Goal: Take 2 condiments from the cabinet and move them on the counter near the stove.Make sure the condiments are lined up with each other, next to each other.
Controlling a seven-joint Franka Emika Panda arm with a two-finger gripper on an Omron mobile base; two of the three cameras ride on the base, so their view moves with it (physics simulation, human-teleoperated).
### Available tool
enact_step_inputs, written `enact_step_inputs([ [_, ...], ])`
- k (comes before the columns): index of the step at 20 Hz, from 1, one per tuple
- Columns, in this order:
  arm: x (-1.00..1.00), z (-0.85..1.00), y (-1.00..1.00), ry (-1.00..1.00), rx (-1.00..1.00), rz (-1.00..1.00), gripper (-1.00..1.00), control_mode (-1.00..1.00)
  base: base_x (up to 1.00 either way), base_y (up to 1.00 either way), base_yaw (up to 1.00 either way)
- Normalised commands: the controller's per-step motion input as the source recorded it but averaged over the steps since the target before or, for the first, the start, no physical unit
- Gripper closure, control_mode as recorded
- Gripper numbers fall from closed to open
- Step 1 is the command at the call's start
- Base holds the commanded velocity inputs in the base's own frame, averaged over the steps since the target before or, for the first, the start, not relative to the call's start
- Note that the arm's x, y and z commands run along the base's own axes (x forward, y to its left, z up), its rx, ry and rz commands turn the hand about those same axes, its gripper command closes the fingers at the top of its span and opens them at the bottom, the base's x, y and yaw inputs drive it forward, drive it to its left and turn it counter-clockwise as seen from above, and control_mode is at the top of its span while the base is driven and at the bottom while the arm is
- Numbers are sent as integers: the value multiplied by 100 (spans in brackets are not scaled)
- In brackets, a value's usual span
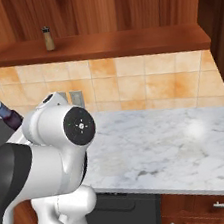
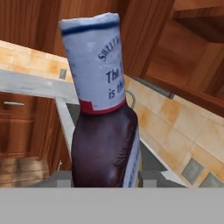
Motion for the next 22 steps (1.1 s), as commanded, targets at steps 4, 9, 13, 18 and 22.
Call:
enact_step_inputs([
  [4,0,0,0,0,0,0,100,100,-49,0,1],
  [9,0,0,0,0,0,0,100,100,-66,0,7],
  [13,0,0,0,0,0,0,100,100,-64,0,12],
  [18,0,0,0,0,0,0,100,100,-58,10,48],
  [22,0,0,0,0,0,0,100,100,-60,20,65],
])
